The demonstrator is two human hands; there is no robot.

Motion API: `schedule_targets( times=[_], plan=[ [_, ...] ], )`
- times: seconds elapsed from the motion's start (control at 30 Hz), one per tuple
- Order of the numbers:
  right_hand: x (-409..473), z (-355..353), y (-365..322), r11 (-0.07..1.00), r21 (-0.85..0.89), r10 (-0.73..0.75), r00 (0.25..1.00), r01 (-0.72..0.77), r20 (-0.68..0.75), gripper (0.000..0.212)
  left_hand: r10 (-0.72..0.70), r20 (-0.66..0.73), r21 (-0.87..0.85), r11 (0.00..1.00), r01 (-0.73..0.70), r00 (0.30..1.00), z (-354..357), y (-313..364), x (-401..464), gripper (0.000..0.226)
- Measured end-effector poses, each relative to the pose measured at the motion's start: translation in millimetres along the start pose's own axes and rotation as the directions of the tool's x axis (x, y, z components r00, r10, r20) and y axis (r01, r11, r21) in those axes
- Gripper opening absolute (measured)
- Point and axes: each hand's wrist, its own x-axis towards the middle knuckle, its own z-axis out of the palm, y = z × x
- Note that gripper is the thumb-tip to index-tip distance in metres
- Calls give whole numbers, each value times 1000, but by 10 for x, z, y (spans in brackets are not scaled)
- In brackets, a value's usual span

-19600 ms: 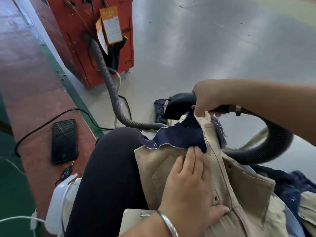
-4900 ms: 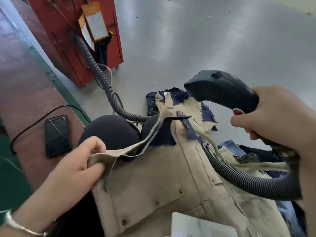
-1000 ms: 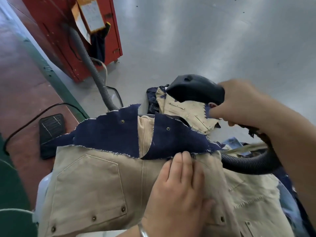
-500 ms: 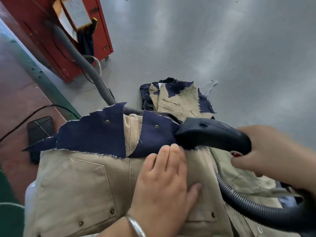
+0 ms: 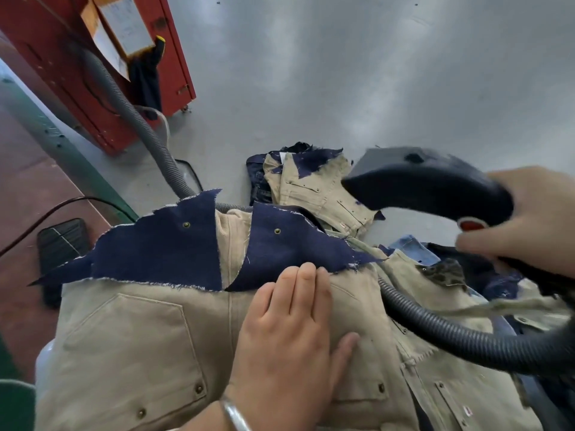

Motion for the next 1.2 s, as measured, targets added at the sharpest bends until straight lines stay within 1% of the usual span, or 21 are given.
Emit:
schedule_targets(
  times=[0.07, 0.13, 0.2, 0.27, 0.33, 0.43, 0.57, 0.7, 0.77, 0.83, 0.87, 0.93, 0.97, 1.03, 1.13, 1.2],
  plan=[
    [-143, 91, 22, 999, -31, 27, 993, -24, 117, 45, 3, -6, 1, 1000, -3, 1000, 7, 14, -4, 71],
    [-196, 222, -20, 1000, -10, 31, 971, -29, 237, 44, 9, -11, 9, 1000, -9, 1000, 12, 25, -3, 71],
    [-137, 334, -53, 1000, -2, -4, 956, 5, 292, 35, 23, -19, 17, 1000, -23, 1000, 14, 35, -1, 70],
    [-16, 391, -96, 999, 0, -36, 954, 38, 297, 22, 33, -15, 18, 999, -33, 999, 6, 41, 12, 70],
    [125, 428, -172, 999, 40, -46, 957, 36, 286, 15, 36, 11, 13, 999, -36, 999, -6, 43, 20, 69],
    [391, 486, -339, 997, 73, -51, 970, 35, 238, 14, 42, 30, 31, 999, -43, 999, -15, 40, 24, 68],
    [651, 434, -424, 995, 96, -12, 991, -1, 136, 14, 36, 34, 34, 999, -37, 999, -27, 45, 22, 70],
    [489, 96, -149, 993, 117, -2, 1000, 5, -23, 12, 15, 28, -16, 1000, -15, 999, -35, 5, 13, 70],
    [246, 0, -5, 996, 88, 7, 1000, -5, -28, 16, 25, 11, -32, 999, -25, 1000, -25, -17, 18, 69],
    [-1, 8, 101, 998, 42, 48, 998, -49, 31, 33, 41, 2, -36, 999, -41, 999, -15, -18, 41, 66],
    [-97, 42, 149, 996, 50, 76, 994, -80, 78, 41, 45, 0, -38, 998, -45, 999, -11, -12, 54, 64],
    [-222, 162, 219, 990, 76, 107, 980, -121, 166, 46, 43, -3, -41, 998, -43, 999, -8, -4, 74, 62],
    [-257, 231, 217, 990, 71, 107, 972, -125, 211, 45, 42, -5, -41, 998, -42, 999, -5, -2, 80, 61],
    [-263, 363, 189, 989, 67, 105, 951, -130, 290, 36, 41, -2, -37, 998, -41, 999, 1, -3, 81, 60],
    [-133, 493, 142, 987, 119, 60, 939, -106, 340, 26, 42, 2, -24, 999, -42, 999, 6, -13, 71, 59],
    [32, 556, 121, 977, 173, 58, 937, -124, 344, 26, 36, 6, -17, 999, -36, 999, 6, -20, 74, 59]
  ],
)
